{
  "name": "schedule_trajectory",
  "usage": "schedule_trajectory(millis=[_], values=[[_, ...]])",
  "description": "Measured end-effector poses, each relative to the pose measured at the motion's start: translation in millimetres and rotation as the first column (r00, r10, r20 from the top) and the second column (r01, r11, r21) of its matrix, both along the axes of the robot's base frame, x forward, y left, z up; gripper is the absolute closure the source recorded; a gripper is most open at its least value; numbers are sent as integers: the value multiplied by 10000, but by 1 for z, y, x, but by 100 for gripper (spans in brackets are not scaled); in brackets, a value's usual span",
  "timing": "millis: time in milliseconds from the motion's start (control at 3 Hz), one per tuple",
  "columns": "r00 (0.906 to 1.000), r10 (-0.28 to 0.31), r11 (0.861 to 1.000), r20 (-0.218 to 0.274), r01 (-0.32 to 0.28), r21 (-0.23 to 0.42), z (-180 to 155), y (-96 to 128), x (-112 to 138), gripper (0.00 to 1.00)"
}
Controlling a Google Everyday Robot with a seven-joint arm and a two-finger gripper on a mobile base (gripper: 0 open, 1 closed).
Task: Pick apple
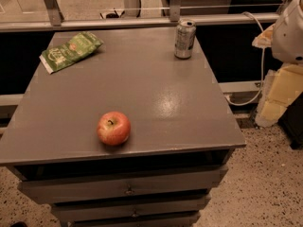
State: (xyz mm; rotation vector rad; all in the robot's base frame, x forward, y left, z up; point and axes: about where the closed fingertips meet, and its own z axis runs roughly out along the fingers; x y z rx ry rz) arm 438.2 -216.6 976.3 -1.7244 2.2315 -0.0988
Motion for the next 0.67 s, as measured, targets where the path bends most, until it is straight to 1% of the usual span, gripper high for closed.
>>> schedule_trajectory(millis=[333,667], values=[[10000,0,10000,0,0,0,0,0,0,0],[9994,345,9962,36,-347,794,-16,29,9,0]])
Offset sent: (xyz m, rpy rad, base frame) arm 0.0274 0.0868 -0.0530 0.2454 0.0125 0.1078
